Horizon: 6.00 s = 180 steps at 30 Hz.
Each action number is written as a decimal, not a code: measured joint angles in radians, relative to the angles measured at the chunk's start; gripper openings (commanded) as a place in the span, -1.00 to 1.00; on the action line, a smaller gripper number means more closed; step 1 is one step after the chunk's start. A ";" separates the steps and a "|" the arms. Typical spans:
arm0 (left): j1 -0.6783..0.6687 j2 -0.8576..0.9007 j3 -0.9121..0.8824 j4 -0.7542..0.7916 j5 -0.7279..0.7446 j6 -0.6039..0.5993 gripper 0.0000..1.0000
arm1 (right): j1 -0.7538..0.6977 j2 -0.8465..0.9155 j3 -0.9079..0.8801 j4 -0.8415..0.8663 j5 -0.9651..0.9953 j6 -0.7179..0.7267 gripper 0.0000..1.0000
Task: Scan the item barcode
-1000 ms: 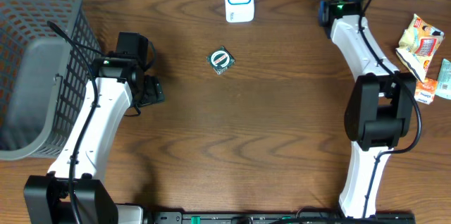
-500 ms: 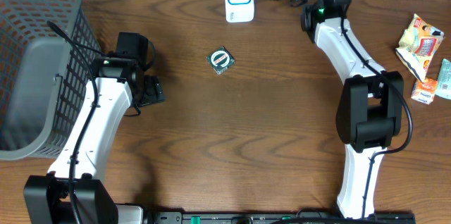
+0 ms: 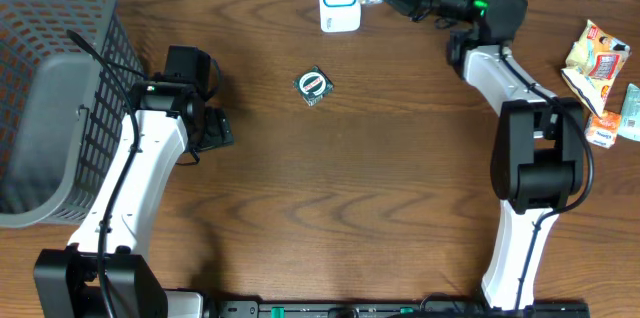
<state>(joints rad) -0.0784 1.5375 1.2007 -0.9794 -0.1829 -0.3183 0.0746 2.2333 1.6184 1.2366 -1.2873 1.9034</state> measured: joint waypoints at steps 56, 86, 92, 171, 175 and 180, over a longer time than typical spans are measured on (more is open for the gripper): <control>0.000 0.000 0.000 -0.001 0.000 0.000 0.96 | -0.126 -0.415 -0.005 -2.286 -0.237 -2.207 -0.97; 0.000 0.000 0.000 -0.001 0.000 0.000 0.96 | 0.183 -0.415 -0.010 -1.846 0.868 -1.605 -0.98; 0.000 0.000 0.000 -0.001 0.000 0.000 0.96 | 0.256 -0.412 -0.001 -1.816 1.106 -1.633 -0.97; 0.000 0.000 0.000 -0.001 0.000 0.000 0.95 | -0.285 0.067 0.423 -2.245 1.641 -1.850 0.98; 0.000 0.000 0.000 -0.001 0.000 0.000 0.96 | -0.276 0.067 0.423 -2.234 1.295 -1.841 0.98; 0.000 0.000 0.000 -0.001 0.000 0.000 0.95 | -0.236 0.067 0.423 -2.200 0.843 -1.835 0.99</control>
<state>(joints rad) -0.0784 1.5375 1.2007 -0.9802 -0.1829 -0.3183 -0.1616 2.3001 2.0418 -0.9634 -0.4438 0.0685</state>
